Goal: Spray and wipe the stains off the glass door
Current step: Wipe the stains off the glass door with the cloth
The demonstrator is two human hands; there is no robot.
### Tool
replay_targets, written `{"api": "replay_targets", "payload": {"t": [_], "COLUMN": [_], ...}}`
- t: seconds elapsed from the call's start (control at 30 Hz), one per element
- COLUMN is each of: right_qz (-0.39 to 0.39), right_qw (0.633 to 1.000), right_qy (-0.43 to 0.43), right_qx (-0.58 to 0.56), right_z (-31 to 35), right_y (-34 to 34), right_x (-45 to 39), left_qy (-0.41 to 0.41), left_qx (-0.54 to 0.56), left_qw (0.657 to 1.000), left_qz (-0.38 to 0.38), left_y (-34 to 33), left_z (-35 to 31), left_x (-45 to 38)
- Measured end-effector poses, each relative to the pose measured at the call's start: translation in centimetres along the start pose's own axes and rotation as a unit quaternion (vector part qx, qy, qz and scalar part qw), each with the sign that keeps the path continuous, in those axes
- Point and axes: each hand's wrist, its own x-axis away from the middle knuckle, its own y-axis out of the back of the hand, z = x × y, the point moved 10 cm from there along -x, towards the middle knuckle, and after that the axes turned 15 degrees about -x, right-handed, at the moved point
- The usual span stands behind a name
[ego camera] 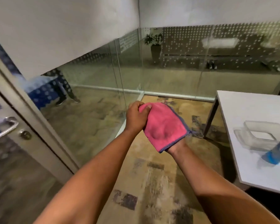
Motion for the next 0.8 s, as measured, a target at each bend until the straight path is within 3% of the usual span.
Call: {"api": "replay_targets", "payload": {"t": [0.17,0.37,0.5,0.6,0.8], "right_qz": [0.018,0.093,0.116,0.129,0.123], "right_qw": [0.995,0.988,0.973,0.965,0.953], "right_qy": [-0.065,-0.098,-0.193,-0.218,-0.270], "right_qx": [0.077,0.069,0.049,0.068,0.058], "right_z": [-7.7,-18.2,-27.8,-34.3,-48.0], "right_y": [0.4,-4.9,-5.3,-5.1,-4.1], "right_x": [3.1,8.3,10.5,12.7,17.0], "left_qy": [0.014,0.034,0.028,0.000,-0.013], "left_qx": [-0.050,-0.139,-0.211,-0.281,-0.443], "left_qw": [0.998,0.982,0.964,0.938,0.874], "left_qz": [-0.046,-0.123,-0.161,-0.201,-0.201], "left_y": [8.1,19.5,27.3,34.1,47.6], "left_z": [3.3,9.1,13.0,15.7,21.9], "left_x": [4.3,9.7,14.5,18.9,28.0]}}
